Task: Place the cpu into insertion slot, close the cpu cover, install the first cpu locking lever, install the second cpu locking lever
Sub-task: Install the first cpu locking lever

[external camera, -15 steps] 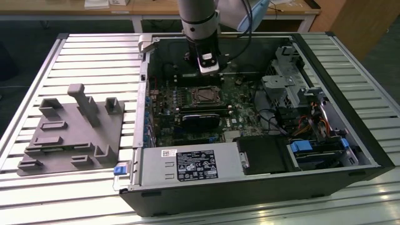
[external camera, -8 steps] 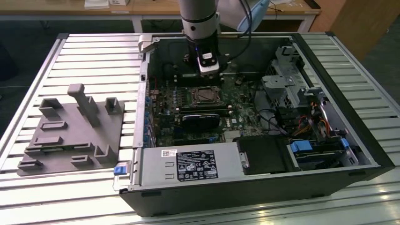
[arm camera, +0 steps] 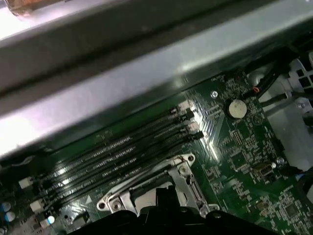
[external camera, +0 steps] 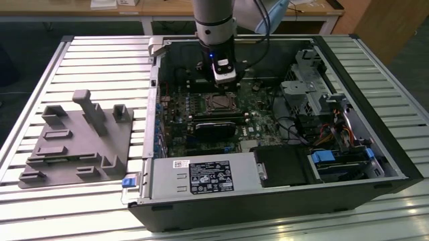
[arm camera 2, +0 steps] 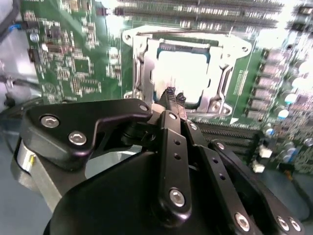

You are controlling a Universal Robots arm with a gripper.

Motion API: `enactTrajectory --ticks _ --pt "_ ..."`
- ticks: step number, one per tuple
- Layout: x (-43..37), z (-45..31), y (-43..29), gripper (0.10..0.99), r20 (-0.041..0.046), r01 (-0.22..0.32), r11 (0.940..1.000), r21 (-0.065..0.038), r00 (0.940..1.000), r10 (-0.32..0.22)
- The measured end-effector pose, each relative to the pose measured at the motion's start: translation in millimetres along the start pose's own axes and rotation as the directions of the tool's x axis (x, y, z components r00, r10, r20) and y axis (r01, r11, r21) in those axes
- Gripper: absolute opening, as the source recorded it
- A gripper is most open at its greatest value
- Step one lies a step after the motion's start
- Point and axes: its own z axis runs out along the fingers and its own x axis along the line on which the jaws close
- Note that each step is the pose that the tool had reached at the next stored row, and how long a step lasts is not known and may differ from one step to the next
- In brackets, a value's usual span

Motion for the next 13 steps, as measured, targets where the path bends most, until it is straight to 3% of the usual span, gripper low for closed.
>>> enactTrajectory --ticks 4,10,13 --pt "-3.2 0.1 -6.3 0.106 -0.0025 0.002 0.9998 0.017 1.0000 -0.002" --pt "-6.6 0.5 -12.0 0.106 -0.0250 0.007 0.9982 0.060 0.9997 -0.006" --pt "-6.8 0.4 -12.4 0.106 -0.0240 0.008 0.9979 0.065 0.9997 -0.006"
